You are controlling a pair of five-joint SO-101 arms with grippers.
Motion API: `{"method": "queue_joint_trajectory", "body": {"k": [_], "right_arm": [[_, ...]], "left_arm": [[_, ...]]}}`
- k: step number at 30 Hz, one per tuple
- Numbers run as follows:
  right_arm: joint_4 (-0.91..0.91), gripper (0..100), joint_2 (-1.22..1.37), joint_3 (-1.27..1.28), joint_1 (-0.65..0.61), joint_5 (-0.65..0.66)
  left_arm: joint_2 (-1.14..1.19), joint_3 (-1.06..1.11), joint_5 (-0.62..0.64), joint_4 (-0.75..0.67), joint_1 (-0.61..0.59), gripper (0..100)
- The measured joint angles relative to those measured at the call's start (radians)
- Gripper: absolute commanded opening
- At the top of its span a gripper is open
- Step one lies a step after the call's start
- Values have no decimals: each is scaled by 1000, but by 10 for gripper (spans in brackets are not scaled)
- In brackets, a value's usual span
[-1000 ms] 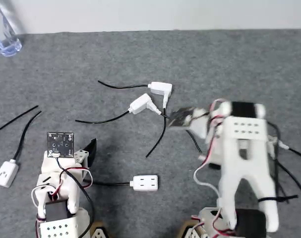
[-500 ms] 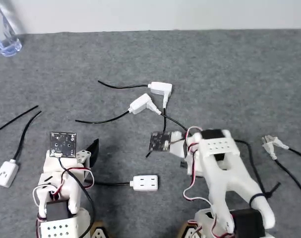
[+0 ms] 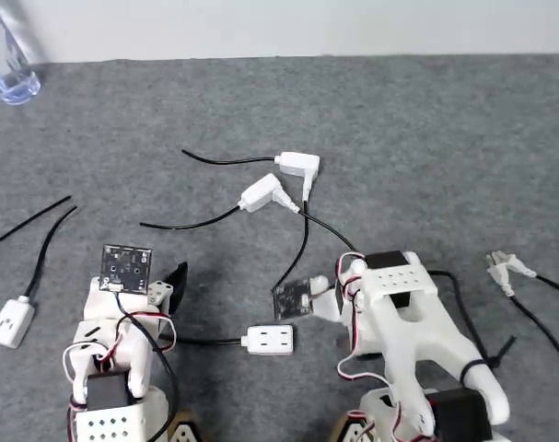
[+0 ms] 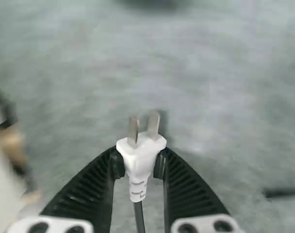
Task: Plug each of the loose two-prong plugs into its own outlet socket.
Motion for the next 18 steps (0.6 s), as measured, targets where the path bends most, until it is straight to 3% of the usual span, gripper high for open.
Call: {"method": "queue_joint_trajectory", "body": {"k": [6,9,13,18], "right_arm": [[192,31,0,-112,0,81],[167,177,0,-117,3,68],[61,399,0,-107,0,-54],[11,340,0,-66,-17,-23]], "left_arm": [[0,0,-6,2,0,298],[0,0,-6,2,0,298],[0,0,-6,2,0,298],[0,0,-6,2,0,298]]}}
